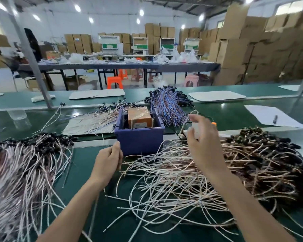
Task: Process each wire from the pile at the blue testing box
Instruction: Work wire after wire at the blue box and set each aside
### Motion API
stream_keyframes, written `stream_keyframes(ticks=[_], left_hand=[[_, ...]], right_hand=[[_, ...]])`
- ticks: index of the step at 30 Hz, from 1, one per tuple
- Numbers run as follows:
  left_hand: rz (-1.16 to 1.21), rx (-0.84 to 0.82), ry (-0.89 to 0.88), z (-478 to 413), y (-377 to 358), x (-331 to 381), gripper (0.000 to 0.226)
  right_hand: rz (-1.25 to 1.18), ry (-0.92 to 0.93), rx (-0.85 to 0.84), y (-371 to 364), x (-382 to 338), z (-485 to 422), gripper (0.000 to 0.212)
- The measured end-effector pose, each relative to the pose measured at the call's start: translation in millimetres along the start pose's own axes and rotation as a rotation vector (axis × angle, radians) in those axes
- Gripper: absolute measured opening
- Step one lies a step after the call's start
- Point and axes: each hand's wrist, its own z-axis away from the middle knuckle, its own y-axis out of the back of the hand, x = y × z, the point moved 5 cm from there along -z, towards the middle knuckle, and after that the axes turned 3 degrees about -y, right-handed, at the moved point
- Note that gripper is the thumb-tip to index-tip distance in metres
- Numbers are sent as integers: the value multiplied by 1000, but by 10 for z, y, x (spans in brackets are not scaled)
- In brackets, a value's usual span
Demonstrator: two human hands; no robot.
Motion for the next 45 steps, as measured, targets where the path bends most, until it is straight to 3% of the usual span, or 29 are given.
stream_keyframes(ticks=[2,6,9,11,14,19,22,24,26,29,32,35,38,40,42,43,45], left_hand=[[-141,4,30,-96,248,-49,51],[-696,45,46,-253,978,-198,27],[-1049,-42,116,-254,1339,-372,31],[-1187,-137,148,-248,1404,-473,35],[-1236,-134,207,-305,1403,-531,35],[-1106,21,378,-334,1383,-547,30],[-950,156,345,-291,1410,-394,35],[-781,250,226,-254,1395,-136,31],[-672,160,46,-165,1278,222,22],[-846,-183,-297,100,971,825,15],[-878,-292,-583,298,798,1306,7],[-832,-166,-792,379,755,1606,10],[-950,15,-946,405,719,1713,23],[-935,268,-1003,482,724,1741,23],[-562,490,-897,617,819,1710,19],[-280,495,-740,624,826,1633,22],[185,280,-230,514,620,1382,39]], right_hand=[[-16,56,-85,-356,-240,270,35],[-137,90,-190,-821,-584,604,35],[-155,103,-229,-969,-700,657,34],[-149,108,-247,-1019,-718,667,34],[-120,141,-263,-1053,-700,713,34],[-129,121,-299,-1009,-544,751,36],[-112,99,-231,-918,-499,712,35],[-35,163,-111,-821,-555,654,36],[45,327,-46,-757,-732,593,42],[147,556,-145,-783,-1050,501,56],[11,586,-358,-850,-1211,467,56],[-231,393,-483,-874,-1153,445,46],[-354,243,-375,-814,-1066,399,33],[-450,131,-314,-778,-974,361,36],[-579,6,-272,-754,-860,336,36],[-651,-50,-254,-750,-808,329,35],[-739,-124,-220,-754,-733,334,34]])
